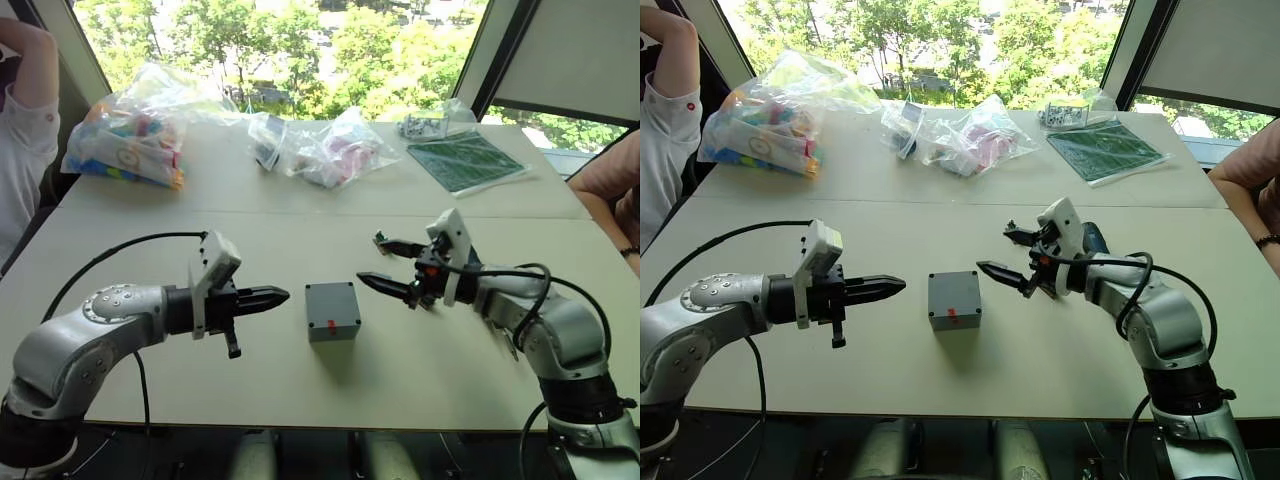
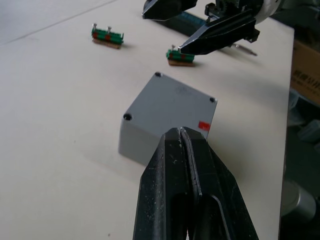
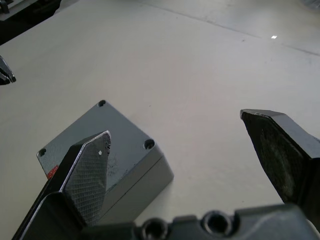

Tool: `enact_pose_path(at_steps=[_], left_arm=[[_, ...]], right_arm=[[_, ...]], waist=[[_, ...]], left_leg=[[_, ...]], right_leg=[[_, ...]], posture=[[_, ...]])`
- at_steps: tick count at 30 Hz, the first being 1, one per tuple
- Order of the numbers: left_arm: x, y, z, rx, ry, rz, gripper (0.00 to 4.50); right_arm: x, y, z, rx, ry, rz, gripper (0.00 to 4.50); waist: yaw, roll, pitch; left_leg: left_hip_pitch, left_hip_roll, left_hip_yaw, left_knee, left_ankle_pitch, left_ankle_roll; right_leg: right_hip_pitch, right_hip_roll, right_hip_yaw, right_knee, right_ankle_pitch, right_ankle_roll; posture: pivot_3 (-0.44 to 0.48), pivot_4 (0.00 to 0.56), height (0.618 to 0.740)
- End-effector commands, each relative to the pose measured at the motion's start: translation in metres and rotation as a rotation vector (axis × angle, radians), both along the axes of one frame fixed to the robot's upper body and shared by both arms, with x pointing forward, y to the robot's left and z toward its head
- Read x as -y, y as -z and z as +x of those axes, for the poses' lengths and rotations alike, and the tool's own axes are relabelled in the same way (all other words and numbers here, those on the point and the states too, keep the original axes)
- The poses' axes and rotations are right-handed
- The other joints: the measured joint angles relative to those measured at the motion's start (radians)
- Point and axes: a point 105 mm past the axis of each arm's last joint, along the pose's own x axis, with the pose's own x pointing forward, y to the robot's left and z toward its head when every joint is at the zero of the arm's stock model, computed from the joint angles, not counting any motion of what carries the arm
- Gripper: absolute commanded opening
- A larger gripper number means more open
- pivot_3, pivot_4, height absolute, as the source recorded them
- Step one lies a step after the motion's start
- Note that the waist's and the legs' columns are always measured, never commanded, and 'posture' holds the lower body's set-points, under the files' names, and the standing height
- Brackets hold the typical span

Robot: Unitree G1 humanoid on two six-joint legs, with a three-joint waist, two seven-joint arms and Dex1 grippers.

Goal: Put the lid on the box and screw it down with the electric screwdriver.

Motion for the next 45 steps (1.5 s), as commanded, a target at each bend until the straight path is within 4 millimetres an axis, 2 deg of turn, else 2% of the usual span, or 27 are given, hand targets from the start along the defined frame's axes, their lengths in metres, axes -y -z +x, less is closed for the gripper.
enact_pose_path(at_steps=[1, 3, 5, 7, 8, 13, 17, 21, 24, 28, 36, 39, 45], left_arm=[[0.009, -0.015, -0.001, 0.048, 0.062, -0.046, 0.00], [0.016, -0.017, 0.000, 0.068, 0.104, -0.040, 0.00], [0.025, -0.020, 0.000, 0.100, 0.165, -0.028, 0.00], [0.033, -0.022, 0.000, 0.141, 0.218, -0.017, 0.00], [0.037, -0.022, 0.001, 0.159, 0.230, -0.011, 0.00], [0.045, -0.016, 0.004, 0.231, 0.241, 0.038, 0.00], [0.049, -0.012, 0.001, 0.260, 0.251, 0.062, 0.00], [0.051, -0.006, -0.006, 0.268, 0.245, 0.074, 0.00], [0.052, -0.005, -0.005, 0.269, 0.236, 0.074, 0.00], [0.047, -0.002, -0.005, 0.262, 0.176, 0.058, 0.00], [0.049, 0.000, -0.003, 0.258, 0.144, 0.047, 0.00], [0.050, 0.001, -0.001, 0.257, 0.137, 0.043, 0.00], [0.047, 0.005, 0.002, 0.249, 0.116, 0.049, 0.00]], right_arm=[[0.029, -0.040, 0.007, 0.020, 0.110, 0.044, 4.46], [0.051, -0.052, 0.015, -0.008, 0.178, 0.000, 4.46], [0.084, -0.062, 0.026, -0.088, 0.325, -0.114, 4.46], [0.114, -0.056, 0.029, -0.275, 0.454, -0.239, 4.46], [0.127, -0.046, 0.025, -0.413, 0.512, -0.294, 4.46], [0.156, -0.013, 0.012, -0.619, 0.518, -0.532, 4.46], [0.163, 0.005, 0.011, -0.712, 0.490, -0.573, 4.46], [0.153, 0.020, 0.014, -0.786, 0.436, -0.579, 4.46], [0.153, 0.025, 0.017, -0.800, 0.427, -0.591, 4.46], [0.144, 0.047, 0.025, -0.857, 0.403, -0.626, 4.46], [0.144, 0.066, 0.018, -0.947, 0.353, -0.679, 4.46], [0.142, 0.068, 0.019, -0.947, 0.344, -0.695, 3.83], [0.142, 0.075, 0.014, -0.997, 0.344, -0.698, 2.03]], waist=[[0.001, 0.000, 0.000], [0.000, 0.000, 0.000], [0.000, 0.002, 0.001], [-0.002, 0.004, 0.002], [-0.002, 0.005, 0.002], [-0.009, 0.003, 0.002], [-0.011, 0.007, 0.004], [-0.010, 0.007, 0.004], [-0.007, 0.007, 0.004], [-0.007, 0.007, 0.004], [-0.001, 0.008, 0.004], [-0.001, 0.008, 0.004], [-0.002, 0.008, 0.004]], left_leg=[[0.000, 0.000, 0.000, 0.000, 0.000, 0.000], [0.000, 0.000, 0.000, 0.000, 0.000, -0.001], [0.000, 0.000, 0.000, 0.000, 0.000, -0.001], [-0.001, 0.000, 0.002, -0.001, 0.001, -0.001], [-0.001, 0.000, 0.003, -0.001, 0.001, -0.001], [-0.001, 0.000, 0.003, -0.005, 0.000, -0.001], [-0.002, 0.001, 0.004, -0.005, 0.000, 0.000], [-0.002, 0.002, 0.003, -0.004, 0.000, 0.000], [-0.002, 0.003, 0.003, -0.004, 0.000, 0.000], [-0.002, 0.003, 0.003, -0.001, 0.000, -0.001], [-0.002, 0.003, 0.002, 0.000, 0.001, -0.001], [-0.002, 0.003, 0.002, 0.000, 0.001, -0.001], [-0.001, 0.003, 0.001, 0.000, 0.001, -0.001]], right_leg=[[0.000, 0.000, 0.000, 0.000, 0.000, -0.001], [0.000, 0.000, 0.000, 0.000, 0.000, -0.001], [0.000, 0.000, 0.000, -0.001, 0.000, -0.001], [-0.001, 0.000, 0.001, -0.001, 0.001, -0.002], [-0.002, 0.000, 0.003, -0.002, 0.001, -0.002], [-0.003, 0.001, 0.003, -0.006, 0.000, -0.002], [-0.006, 0.003, 0.005, -0.004, 0.000, 0.000], [-0.006, 0.005, 0.005, -0.003, 0.000, 0.000], [-0.006, 0.006, 0.005, -0.002, 0.001, -0.001], [-0.005, 0.006, 0.005, -0.001, 0.002, -0.001], [-0.004, 0.006, 0.005, -0.001, 0.002, -0.001], [-0.004, 0.006, 0.005, -0.001, 0.002, -0.001], [-0.004, 0.006, 0.004, 0.000, 0.002, -0.001]], posture=[[0.000, 0.150, 0.740], [0.000, 0.150, 0.740], [0.000, 0.150, 0.740], [0.000, 0.150, 0.740], [0.000, 0.150, 0.740], [0.000, 0.150, 0.740], [0.000, 0.150, 0.740], [0.000, 0.150, 0.740], [0.000, 0.150, 0.740], [0.000, 0.150, 0.740], [0.000, 0.150, 0.740], [0.000, 0.150, 0.740], [0.000, 0.150, 0.740]])
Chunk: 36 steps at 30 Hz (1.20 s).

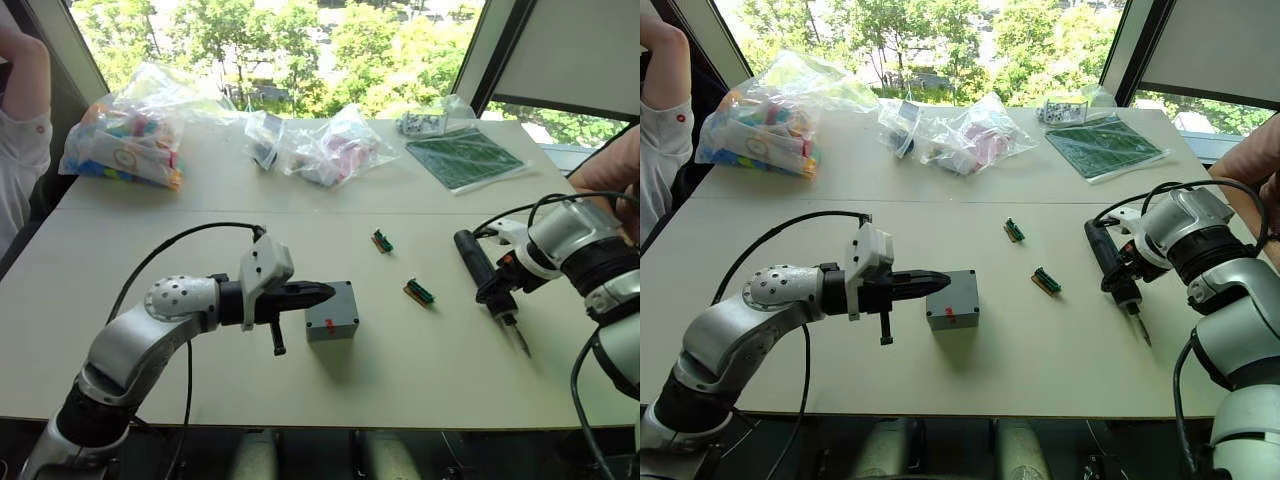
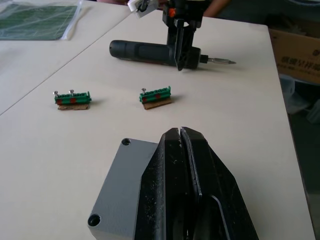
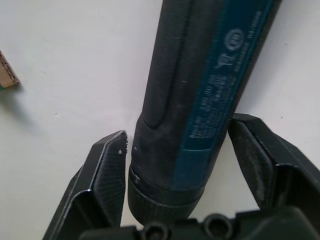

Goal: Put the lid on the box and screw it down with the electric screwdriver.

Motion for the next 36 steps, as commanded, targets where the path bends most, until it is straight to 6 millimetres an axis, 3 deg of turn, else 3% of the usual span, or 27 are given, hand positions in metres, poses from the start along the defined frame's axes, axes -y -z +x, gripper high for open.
enact_pose_path(at_steps=[1, 5, 8, 10, 12, 14, 15, 17, 19, 23, 27, 30, 36], left_arm=[[-0.002, -0.004, 0.001, 0.029, -0.004, 0.000, 0.00], [-0.009, -0.004, 0.007, 0.012, -0.014, -0.001, 0.00], [-0.017, -0.006, 0.010, -0.016, -0.025, -0.031, 0.00], [-0.027, -0.010, 0.014, -0.045, -0.029, -0.065, 0.00], [-0.033, -0.016, 0.018, -0.066, -0.029, -0.080, 0.00], [-0.034, -0.020, 0.023, -0.083, -0.022, -0.061, 0.00], [-0.037, -0.021, 0.023, -0.090, -0.020, -0.053, 0.00], [-0.041, -0.021, 0.024, -0.108, -0.018, -0.036, 0.00], [-0.042, -0.019, 0.023, -0.129, -0.010, -0.009, 0.00], [-0.038, -0.016, 0.021, -0.166, 0.013, 0.020, 0.00], [-0.027, -0.010, 0.019, -0.179, 0.043, 0.066, 0.00], [-0.022, -0.007, 0.018, -0.188, 0.062, 0.086, 0.00], [-0.013, 0.006, 0.019, -0.186, 0.081, 0.130, 0.00]], right_arm=[[0.000, 0.004, -0.003, -0.019, 0.024, 0.016, 1.92], [0.007, -0.034, 0.023, 0.181, 0.102, 0.047, 1.91], [0.003, -0.078, 0.046, 0.387, 0.147, 0.125, 1.91], [-0.015, -0.130, 0.063, 0.605, 0.133, 0.312, 1.91], [-0.040, -0.190, 0.066, 0.831, 0.058, 0.597, 1.91], [-0.064, -0.248, 0.054, 1.182, -0.107, 0.914, 1.91], [-0.067, -0.263, 0.044, 1.319, -0.135, 1.006, 1.91], [-0.075, -0.256, 0.034, 1.435, -0.114, 1.063, 1.91], [-0.096, -0.235, 0.027, 1.385, -0.088, 1.140, 1.91], [-0.146, -0.193, -0.005, 1.238, -0.202, 1.307, 1.91], [-0.168, -0.155, -0.020, 1.134, -0.248, 1.294, 1.91], [-0.176, -0.136, -0.023, 1.103, -0.261, 1.267, 1.91], [-0.177, -0.123, -0.023, 1.093, -0.269, 1.244, 1.91]], waist=[[0.000, 0.000, 0.000], [-0.003, 0.000, 0.000], [-0.014, 0.010, 0.006], [-0.025, 0.015, 0.011], [-0.031, 0.015, 0.011], [-0.030, 0.014, 0.011], [-0.030, 0.012, 0.011], [-0.029, 0.012, 0.010], [-0.022, 0.010, 0.009], [-0.016, 0.012, 0.010], [-0.016, 0.012, 0.010], [-0.019, 0.012, 0.010], [-0.030, 0.012, 0.010]], left_leg=[[0.000, 0.000, 0.000, 0.000, 0.000, 0.000], [0.000, 0.000, 0.000, 0.000, 0.000, 0.000], [-0.001, 0.000, 0.002, 0.003, 0.000, -0.001], [-0.001, 0.000, 0.002, 0.004, 0.001, -0.001], [-0.002, 0.000, 0.001, 0.004, 0.001, -0.001], [-0.002, 0.000, -0.001, 0.002, 0.001, -0.001], [-0.001, 0.000, -0.002, 0.000, 0.001, -0.001], [0.000, 0.001, -0.004, -0.004, 0.001, -0.001], [0.000, 0.001, -0.006, -0.005, 0.001, -0.001], [-0.002, -0.001, -0.004, -0.005, 0.001, -0.001], [-0.003, -0.001, -0.004, -0.003, 0.001, -0.002], [-0.001, -0.001, -0.004, -0.003, 0.001, -0.002], [0.000, -0.001, -0.004, -0.002, 0.002, -0.003]], right_leg=[[0.000, 0.000, 0.000, 0.000, 0.000, 0.000], [0.000, 0.000, 0.000, 0.000, 0.000, 0.000], [-0.001, 0.000, 0.002, 0.000, 0.004, 0.000], [-0.001, 0.000, 0.002, 0.000, 0.005, 0.001], [-0.002, 0.001, 0.003, 0.000, 0.006, 0.002], [-0.003, 0.003, 0.003, 0.000, 0.007, 0.004], [-0.002, 0.004, 0.002, 0.000, 0.008, 0.005], [-0.002, 0.006, 0.002, 0.000, 0.008, 0.007], [-0.002, 0.006, 0.000, 0.001, 0.008, 0.009], [-0.002, 0.001, 0.000, 0.000, 0.007, 0.009], [-0.002, 0.001, 0.001, -0.001, 0.007, 0.009], [-0.002, 0.002, 0.001, -0.001, 0.007, 0.009], [-0.001, 0.003, 0.002, 0.000, 0.008, 0.006]], posture=[[0.000, 0.150, 0.740], [0.000, 0.150, 0.740], [0.000, 0.150, 0.740], [0.000, 0.150, 0.740], [0.000, 0.150, 0.740], [0.000, 0.150, 0.740], [0.000, 0.150, 0.740], [0.000, 0.150, 0.740], [0.000, 0.150, 0.740], [0.000, 0.150, 0.740], [0.000, 0.150, 0.740], [0.000, 0.150, 0.740], [0.000, 0.150, 0.740]])
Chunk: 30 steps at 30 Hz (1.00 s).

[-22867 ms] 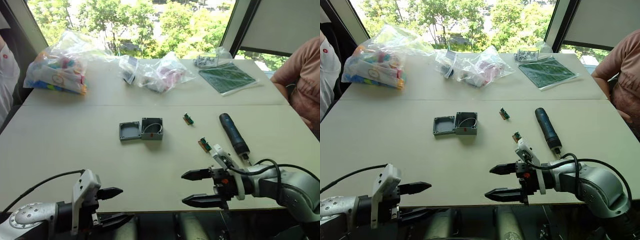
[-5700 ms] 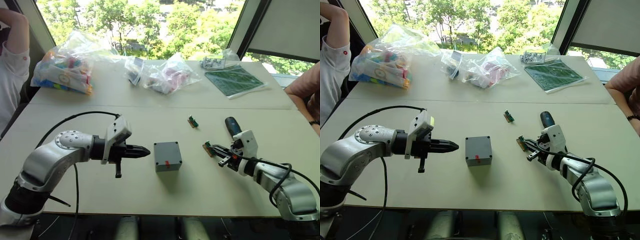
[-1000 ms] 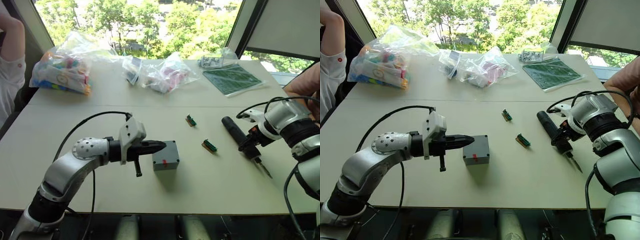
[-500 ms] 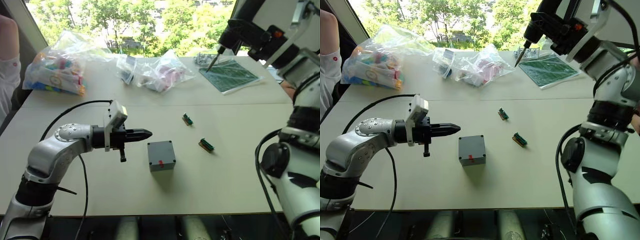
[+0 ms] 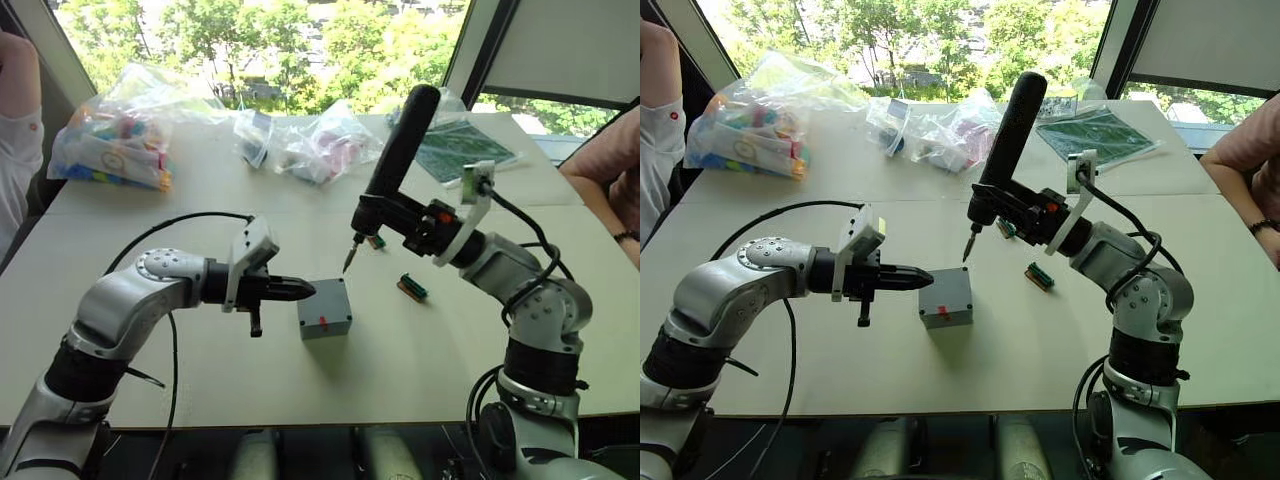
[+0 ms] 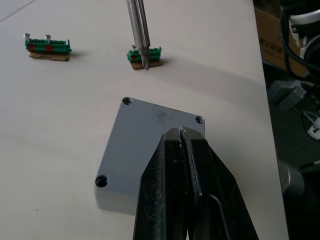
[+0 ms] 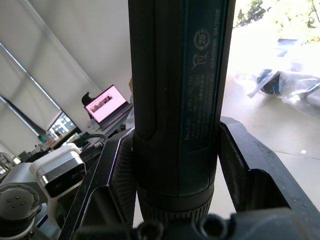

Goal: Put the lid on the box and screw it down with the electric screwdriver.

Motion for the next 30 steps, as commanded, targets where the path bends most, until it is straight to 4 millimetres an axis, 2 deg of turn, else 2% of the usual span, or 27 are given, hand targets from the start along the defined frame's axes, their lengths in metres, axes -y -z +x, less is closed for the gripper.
enact_pose_path(at_steps=[1, 5, 12, 21, 30], left_arm=[[0.008, 0.006, 0.002, 0.054, 0.021, 0.039, 0.00], [0.014, 0.033, 0.018, 0.074, -0.018, 0.110, 0.00], [0.009, 0.043, 0.023, 0.092, -0.026, 0.147, 0.00], [0.008, 0.041, 0.020, 0.087, -0.008, 0.144, 0.00], [0.007, 0.041, 0.016, 0.080, -0.002, 0.140, 0.00]], right_arm=[[-0.005, -0.015, -0.007, 0.107, -0.024, -0.012, 1.91], [-0.011, -0.003, -0.004, 0.115, -0.002, -0.056, 1.91], [-0.020, 0.004, -0.003, 0.135, 0.012, -0.076, 1.91], [-0.019, 0.012, 0.006, 0.153, 0.065, -0.095, 1.91], [-0.011, 0.021, 0.006, 0.126, 0.058, -0.137, 1.91]], waist=[[-0.001, 0.000, 0.000], [0.000, 0.000, 0.000], [0.001, 0.000, 0.000], [0.001, -0.001, -0.001], [0.002, -0.001, -0.001]], left_leg=[[0.000, 0.000, 0.000, 0.000, 0.000, 0.000], [0.001, 0.000, 0.000, 0.000, 0.000, 0.000], [0.001, 0.000, 0.000, 0.000, 0.000, 0.000], [0.001, 0.000, 0.000, 0.001, 0.000, 0.000], [0.001, 0.000, 0.000, 0.001, 0.000, 0.000]], right_leg=[[0.000, 0.000, 0.000, 0.000, 0.000, 0.000], [0.000, 0.001, 0.000, 0.000, 0.000, 0.000], [0.000, 0.001, 0.001, 0.000, 0.000, 0.000], [0.001, 0.001, 0.001, 0.000, 0.000, 0.000], [0.001, 0.001, 0.001, 0.000, 0.000, 0.000]], posture=[[0.000, 0.150, 0.740], [0.000, 0.150, 0.740], [0.000, 0.150, 0.740], [0.000, 0.150, 0.740], [0.000, 0.150, 0.740]])
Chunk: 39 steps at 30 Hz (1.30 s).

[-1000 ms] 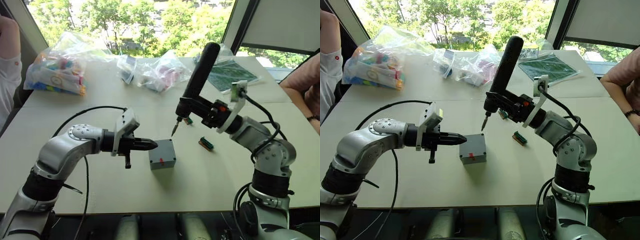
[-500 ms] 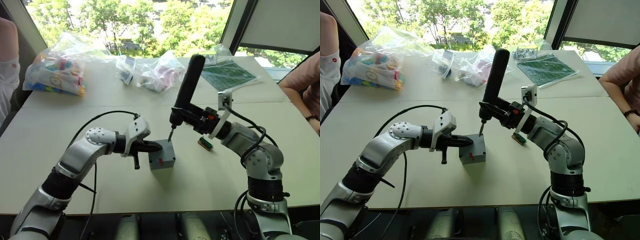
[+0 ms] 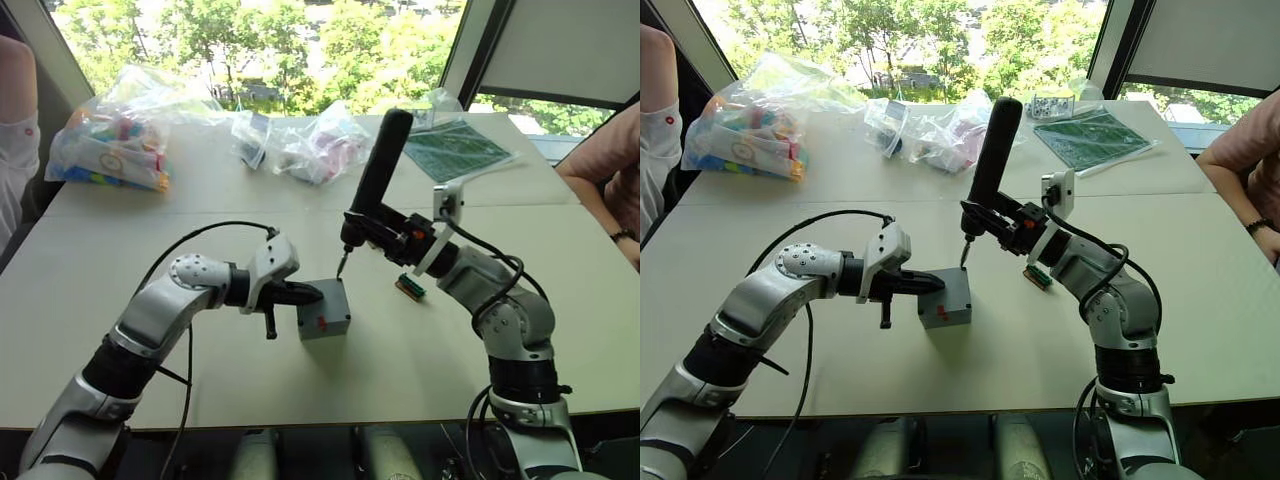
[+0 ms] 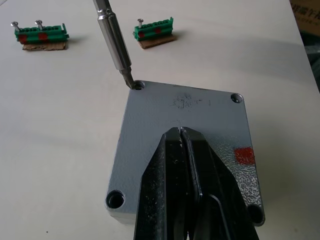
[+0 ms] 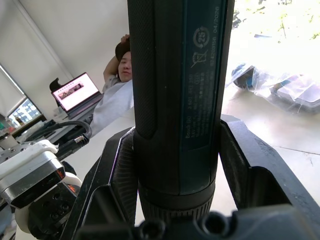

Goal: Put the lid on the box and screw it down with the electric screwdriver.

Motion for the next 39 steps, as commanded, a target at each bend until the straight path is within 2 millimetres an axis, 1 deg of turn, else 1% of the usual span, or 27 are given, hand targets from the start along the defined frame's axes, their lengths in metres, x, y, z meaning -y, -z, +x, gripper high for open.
enact_pose_path(at_steps=[1, 6, 9, 15, 18, 21, 29, 37, 39], left_arm=[[-0.005, 0.009, -0.002, -0.034, -0.014, 0.033, 0.00], [-0.004, 0.008, -0.002, -0.035, -0.014, 0.033, 0.00], [-0.004, 0.009, -0.002, -0.036, -0.015, 0.034, 0.00], [-0.003, 0.009, -0.001, -0.036, -0.015, 0.034, 0.00], [-0.003, 0.009, -0.001, -0.036, -0.015, 0.033, 0.00], [-0.002, 0.009, -0.001, -0.035, -0.015, 0.031, 0.00], [-0.002, 0.009, -0.001, -0.034, -0.018, 0.030, 0.00], [-0.002, 0.009, -0.001, -0.033, -0.019, 0.029, 0.00], [-0.002, 0.009, -0.001, -0.033, -0.019, 0.029, 0.00]], right_arm=[[0.003, -0.004, -0.005, 0.024, -0.020, -0.016, 1.91], [0.003, -0.003, -0.006, 0.015, -0.032, -0.015, 1.91], [0.003, -0.006, -0.005, 0.020, -0.027, 0.003, 1.91], [0.010, -0.029, 0.002, 0.056, 0.007, 0.094, 1.91], [0.009, -0.034, 0.001, 0.057, -0.005, 0.109, 1.91], [0.008, -0.032, 0.000, 0.051, -0.020, 0.102, 1.91], [0.002, -0.016, -0.005, 0.020, -0.034, 0.064, 1.91], [0.003, -0.007, -0.003, 0.022, -0.024, 0.024, 1.91], [0.002, -0.004, -0.004, 0.035, -0.025, -0.011, 1.91]], waist=[[0.000, 0.000, 0.000], [-0.001, 0.000, 0.000], [0.000, 0.000, 0.000], [0.000, 0.000, 0.000], [0.000, 0.000, 0.000], [0.000, 0.000, 0.000], [0.000, 0.000, 0.000], [0.000, 0.000, 0.000], [0.000, 0.000, 0.000]], left_leg=[[0.000, 0.000, 0.000, 0.000, 0.000, 0.000], [0.000, 0.000, 0.000, 0.000, 0.000, 0.000], [0.000, 0.000, 0.000, 0.000, 0.000, 0.000], [0.000, 0.000, 0.000, 0.000, 0.000, 0.000], [0.000, 0.000, 0.000, 0.000, 0.000, 0.000], [0.000, 0.000, 0.000, 0.000, 0.000, 0.000], [0.000, 0.000, 0.000, 0.000, 0.000, 0.000], [0.000, 0.000, 0.000, 0.000, 0.000, 0.000], [0.000, 0.000, 0.000, 0.000, 0.000, 0.000]], right_leg=[[0.000, 0.000, 0.000, 0.000, 0.000, 0.000], [0.000, 0.000, 0.000, 0.000, 0.000, 0.000], [0.000, 0.000, 0.000, 0.000, 0.000, 0.000], [0.000, 0.000, 0.000, 0.000, 0.000, 0.000], [0.000, 0.000, 0.000, 0.000, 0.000, 0.000], [0.000, 0.000, 0.000, 0.000, 0.000, 0.000], [0.000, 0.000, 0.000, 0.000, 0.000, 0.000], [0.000, 0.000, 0.000, 0.000, 0.000, 0.000], [0.000, 0.000, 0.000, 0.000, 0.000, 0.000]], posture=[[0.000, 0.150, 0.740], [0.000, 0.150, 0.740], [0.000, 0.150, 0.740], [0.000, 0.150, 0.740], [0.000, 0.150, 0.740], [0.000, 0.150, 0.740], [0.000, 0.150, 0.740], [0.000, 0.150, 0.740], [0.000, 0.150, 0.740]])
